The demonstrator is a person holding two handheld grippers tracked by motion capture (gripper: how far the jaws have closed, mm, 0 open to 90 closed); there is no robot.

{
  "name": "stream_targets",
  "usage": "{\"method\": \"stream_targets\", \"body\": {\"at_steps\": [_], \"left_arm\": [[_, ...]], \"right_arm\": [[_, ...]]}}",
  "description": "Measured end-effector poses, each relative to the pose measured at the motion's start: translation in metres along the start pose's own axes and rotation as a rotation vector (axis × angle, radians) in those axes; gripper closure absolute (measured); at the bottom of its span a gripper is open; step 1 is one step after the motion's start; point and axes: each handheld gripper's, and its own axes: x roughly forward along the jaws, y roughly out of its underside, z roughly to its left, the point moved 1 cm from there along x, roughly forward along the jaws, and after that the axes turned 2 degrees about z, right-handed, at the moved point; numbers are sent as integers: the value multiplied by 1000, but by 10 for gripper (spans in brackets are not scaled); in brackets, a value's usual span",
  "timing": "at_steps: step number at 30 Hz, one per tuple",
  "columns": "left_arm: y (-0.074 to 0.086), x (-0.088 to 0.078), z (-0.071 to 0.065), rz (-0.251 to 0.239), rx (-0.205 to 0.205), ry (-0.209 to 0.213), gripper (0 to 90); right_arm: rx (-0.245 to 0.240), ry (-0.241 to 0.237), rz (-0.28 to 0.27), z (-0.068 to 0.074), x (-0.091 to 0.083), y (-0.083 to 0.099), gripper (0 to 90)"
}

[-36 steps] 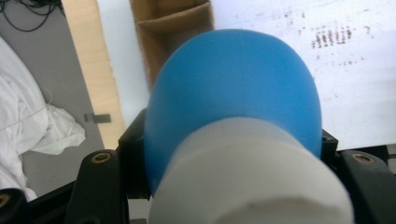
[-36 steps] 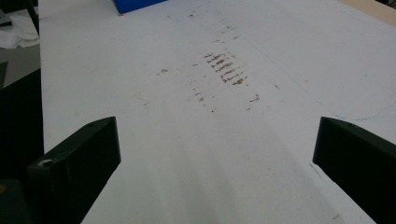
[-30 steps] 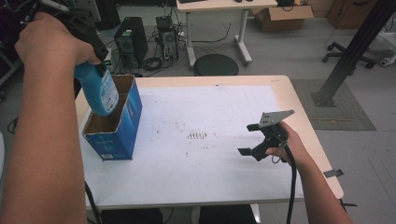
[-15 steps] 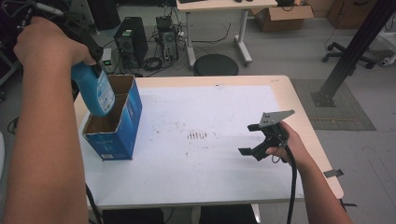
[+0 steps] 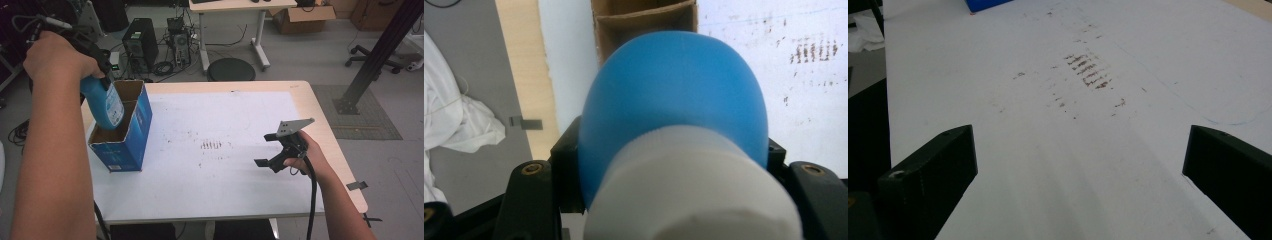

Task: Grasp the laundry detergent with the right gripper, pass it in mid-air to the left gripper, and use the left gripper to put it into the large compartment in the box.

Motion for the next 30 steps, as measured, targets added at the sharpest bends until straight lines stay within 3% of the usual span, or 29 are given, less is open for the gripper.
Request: {"method": "stream_targets", "body": {"at_steps": [30], "left_arm": [[-6,69,7,48,8,21,380]], "right_arm": [[-2,-4,-3,4,3,-1,9]]}}
